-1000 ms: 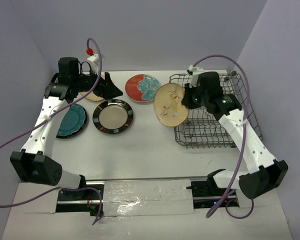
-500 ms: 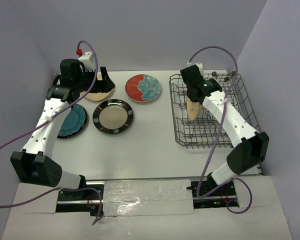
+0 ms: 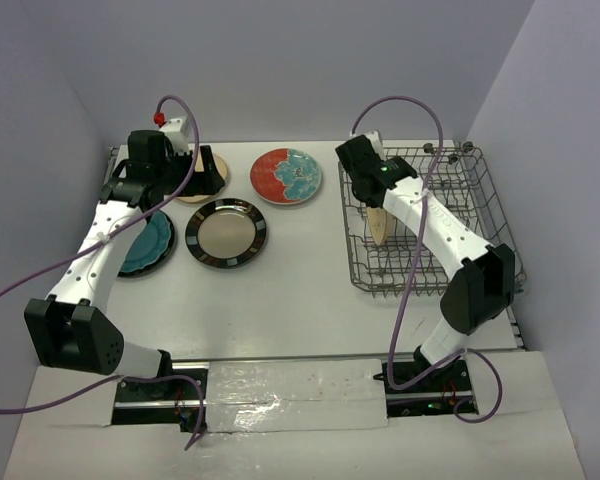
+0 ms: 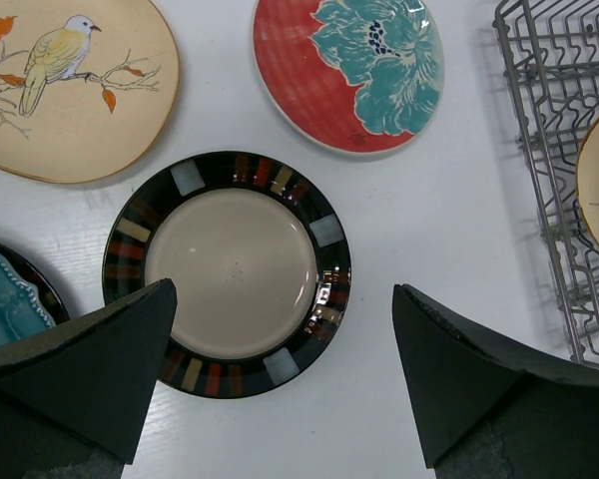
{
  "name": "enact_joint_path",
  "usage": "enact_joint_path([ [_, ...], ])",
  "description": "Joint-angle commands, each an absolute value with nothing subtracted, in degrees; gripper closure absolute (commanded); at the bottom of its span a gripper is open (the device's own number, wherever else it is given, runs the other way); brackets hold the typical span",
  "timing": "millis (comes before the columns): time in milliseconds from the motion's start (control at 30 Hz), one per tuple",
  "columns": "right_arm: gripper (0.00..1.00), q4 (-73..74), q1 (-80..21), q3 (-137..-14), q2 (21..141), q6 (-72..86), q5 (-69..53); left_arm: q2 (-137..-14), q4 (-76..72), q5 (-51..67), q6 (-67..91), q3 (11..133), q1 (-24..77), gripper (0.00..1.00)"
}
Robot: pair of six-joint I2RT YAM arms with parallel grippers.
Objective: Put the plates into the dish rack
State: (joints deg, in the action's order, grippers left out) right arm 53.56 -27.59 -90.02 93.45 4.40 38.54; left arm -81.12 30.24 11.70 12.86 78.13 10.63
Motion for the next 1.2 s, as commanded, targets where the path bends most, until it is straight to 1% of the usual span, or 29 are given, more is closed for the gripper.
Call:
enact_joint_path([
  [0, 1.00, 49.75, -28.74, -94.13, 94.13, 4.22, 45.78, -80.07, 27.86, 10.55, 12.74, 77.96, 9.67, 0.01],
  [267, 1.00, 49.66, -30.76, -93.60, 98.61, 5.01, 50.88, -79.28, 26.98, 11.60, 13.27, 77.08, 8.00, 0.01],
  [333, 0.94, 50.27, -31.55, -94.30, 99.93, 6.23, 51.33, -79.19, 26.98, 11.86, 13.53, 76.73, 7.65, 0.01],
  [400, 0.82, 51.59, -31.99, -95.27, 101.33, 7.64, 51.33, -78.84, 26.81, 11.86, 13.62, 76.38, 7.03, 0.01],
  [467, 0.66, 53.43, -32.87, -97.11, 102.48, 8.61, 51.24, -78.75, 26.72, 12.13, 13.89, 76.29, 6.51, 0.01],
  [500, 0.39, 53.70, -33.05, -97.47, 103.35, 8.70, 50.54, -78.75, 26.72, 12.22, 13.97, 76.20, 6.33, 0.01],
  [567, 0.27, 54.92, -33.75, -98.70, 104.15, 9.22, 49.92, -78.66, 26.72, 12.48, 14.06, 76.11, 5.89, 0.01],
  [600, 0.17, 55.02, -34.10, -98.79, 104.32, 9.23, 49.49, -78.66, 26.63, 12.48, 14.06, 76.03, 5.80, 0.01],
  [667, 0.11, 55.72, -34.80, -99.75, 104.68, 9.40, 47.29, -78.66, 26.54, 12.83, 14.15, 75.94, 5.28, 0.01],
  [733, 0.09, 56.33, -35.24, -101.24, 105.64, 9.49, 45.02, -78.66, 26.46, 13.01, 14.24, 75.85, 5.01, 0.01],
  [933, 0.09, 58.71, -35.42, -103.36, 107.31, 10.37, 37.29, -79.01, 26.28, 14.67, 13.98, 75.50, 3.61, 0.01],
  [1167, 0.07, 59.59, -35.51, -103.89, 107.84, 10.37, 28.23, -79.98, 26.98, 22.75, 13.71, 75.94, 0.18, 0.01],
])
